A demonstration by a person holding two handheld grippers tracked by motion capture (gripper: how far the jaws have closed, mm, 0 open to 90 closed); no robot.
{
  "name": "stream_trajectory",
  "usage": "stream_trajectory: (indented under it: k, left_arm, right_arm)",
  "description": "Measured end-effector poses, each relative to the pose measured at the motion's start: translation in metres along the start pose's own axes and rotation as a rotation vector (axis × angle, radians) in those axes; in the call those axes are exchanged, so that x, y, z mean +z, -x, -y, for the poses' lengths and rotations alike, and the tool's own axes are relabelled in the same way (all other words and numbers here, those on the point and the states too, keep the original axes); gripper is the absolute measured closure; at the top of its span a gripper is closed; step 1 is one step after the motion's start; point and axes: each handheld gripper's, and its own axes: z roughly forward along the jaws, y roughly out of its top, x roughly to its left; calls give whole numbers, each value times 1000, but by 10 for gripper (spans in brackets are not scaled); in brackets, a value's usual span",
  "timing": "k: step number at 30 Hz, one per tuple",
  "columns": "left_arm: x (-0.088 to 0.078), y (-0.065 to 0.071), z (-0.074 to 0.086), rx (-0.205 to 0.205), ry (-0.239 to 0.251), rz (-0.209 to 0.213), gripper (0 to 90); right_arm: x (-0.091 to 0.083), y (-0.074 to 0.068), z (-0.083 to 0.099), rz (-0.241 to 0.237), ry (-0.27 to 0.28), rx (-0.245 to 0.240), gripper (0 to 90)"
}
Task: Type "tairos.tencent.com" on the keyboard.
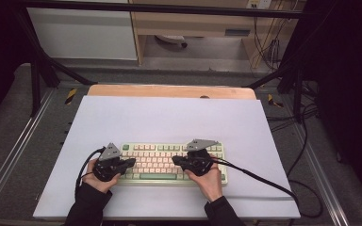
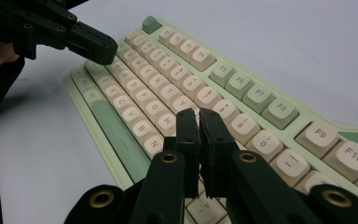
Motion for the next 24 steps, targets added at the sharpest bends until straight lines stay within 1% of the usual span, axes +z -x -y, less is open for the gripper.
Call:
stream_trajectory:
  k: [4,9,14,20,24]
  left_arm:
    - [0,0,0,1,1,2,898]
    - [0,0,0,1,1,1,898]
    - [0,0,0,1,1,1,898]
    - [0,0,0,2,1,1,898]
    - [0,0,0,2,1,1,898]
  right_arm:
    - [5,1,-1,-3,0,14,900]
    - [11,3,-1,2,-1,27,900]
    - [18,5,0,9,-16,24,900]
    - [26,7,1,22,-31,35,900]
    - [29,8,2,30,-40,29,900]
